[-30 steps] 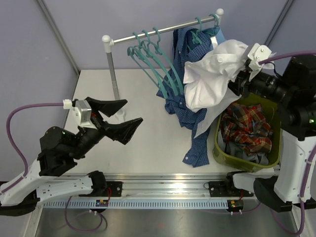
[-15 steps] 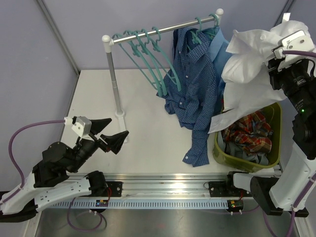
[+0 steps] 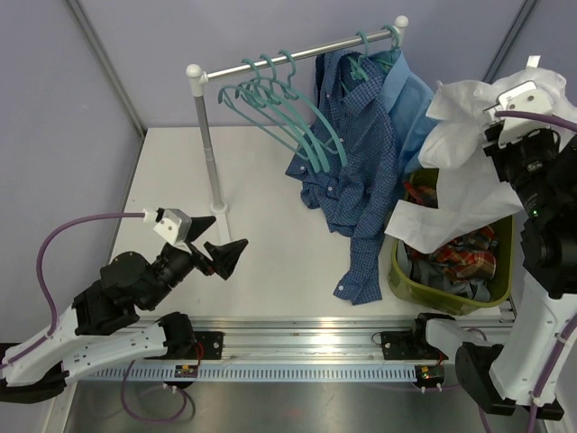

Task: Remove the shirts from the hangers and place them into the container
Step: Place the shirt into the basket

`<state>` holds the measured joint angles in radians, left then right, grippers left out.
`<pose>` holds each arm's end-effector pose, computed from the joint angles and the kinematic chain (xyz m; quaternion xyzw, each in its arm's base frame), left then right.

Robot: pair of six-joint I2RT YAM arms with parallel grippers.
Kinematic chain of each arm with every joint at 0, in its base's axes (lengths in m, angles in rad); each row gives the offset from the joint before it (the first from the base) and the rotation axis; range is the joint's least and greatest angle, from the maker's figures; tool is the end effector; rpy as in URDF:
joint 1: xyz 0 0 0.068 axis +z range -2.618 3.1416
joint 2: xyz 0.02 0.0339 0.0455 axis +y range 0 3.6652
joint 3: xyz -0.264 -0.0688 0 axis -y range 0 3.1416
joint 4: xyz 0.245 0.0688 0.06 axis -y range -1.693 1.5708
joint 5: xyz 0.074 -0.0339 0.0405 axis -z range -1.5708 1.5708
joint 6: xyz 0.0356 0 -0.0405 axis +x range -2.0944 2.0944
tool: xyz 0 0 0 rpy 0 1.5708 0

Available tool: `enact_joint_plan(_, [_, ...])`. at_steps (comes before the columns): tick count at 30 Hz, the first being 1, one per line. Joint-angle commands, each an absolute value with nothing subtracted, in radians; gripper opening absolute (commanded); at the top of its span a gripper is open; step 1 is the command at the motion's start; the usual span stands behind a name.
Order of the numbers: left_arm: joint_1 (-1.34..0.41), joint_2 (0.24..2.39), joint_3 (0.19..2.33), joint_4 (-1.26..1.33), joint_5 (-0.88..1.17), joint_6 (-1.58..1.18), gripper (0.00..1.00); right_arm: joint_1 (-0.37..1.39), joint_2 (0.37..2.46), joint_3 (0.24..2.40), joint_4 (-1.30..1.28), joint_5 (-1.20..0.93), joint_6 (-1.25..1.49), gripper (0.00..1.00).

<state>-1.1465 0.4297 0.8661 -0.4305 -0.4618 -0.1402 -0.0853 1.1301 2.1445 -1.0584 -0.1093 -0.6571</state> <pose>0.0484 -0.0687 0.3820 0.1887 0.6795 -0.2850 0.6491 0.0951 -0.0042 0.5872 -0.2397 0.6815 -0.2136 0.6576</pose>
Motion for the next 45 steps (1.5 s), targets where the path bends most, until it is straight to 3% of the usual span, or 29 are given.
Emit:
enact_joint_plan(1, [-1.149, 0.433, 0.865, -0.373, -0.442, -0.156, 0.99, -0.091, 1.112, 1.998, -0.996, -0.057, -0.719, 0.00])
enact_joint_plan(5, [-1.149, 0.417, 0.871, -0.396, -0.437, -0.161, 0.99, -0.091, 1.052, 1.739, -1.006, -0.072, -0.712, 0.00])
enact_joint_plan(11, [-1.149, 0.376, 0.856, -0.406, -0.439, -0.155, 0.99, -0.161, 1.011, 1.307, -1.040, -0.300, -0.713, 0.00])
enact_joint_plan(20, [-1.149, 0.341, 0.825, -0.411, -0.433, -0.141, 0.99, -0.325, 1.293, 0.933, -0.977, -0.431, -0.810, 0.03])
enact_joint_plan(28, [-1.149, 0.305, 0.787, -0.403, -0.430, -0.140, 0.99, -0.390, 1.499, 0.845, -0.868, -0.405, -0.831, 0.21])
enact_joint_plan(31, [-1.149, 0.307, 0.775, -0.397, -0.430, -0.143, 0.99, -0.391, 1.456, 0.844, -0.876, -0.414, -0.834, 0.38])
enact_joint_plan(33, [-1.150, 0.310, 0.769, -0.388, -0.426, -0.141, 0.99, -0.391, 1.396, 0.874, -0.919, -0.420, -0.838, 0.43])
enact_joint_plan(40, [-1.150, 0.327, 0.775, -0.377, -0.420, -0.132, 0.99, -0.391, 1.210, 1.144, -1.101, -0.356, -0.825, 0.70])
enact_joint_plan(45, [-1.149, 0.322, 0.784, -0.368, -0.419, -0.118, 0.99, -0.391, 1.207, 1.417, -1.232, -0.342, -0.821, 0.79])
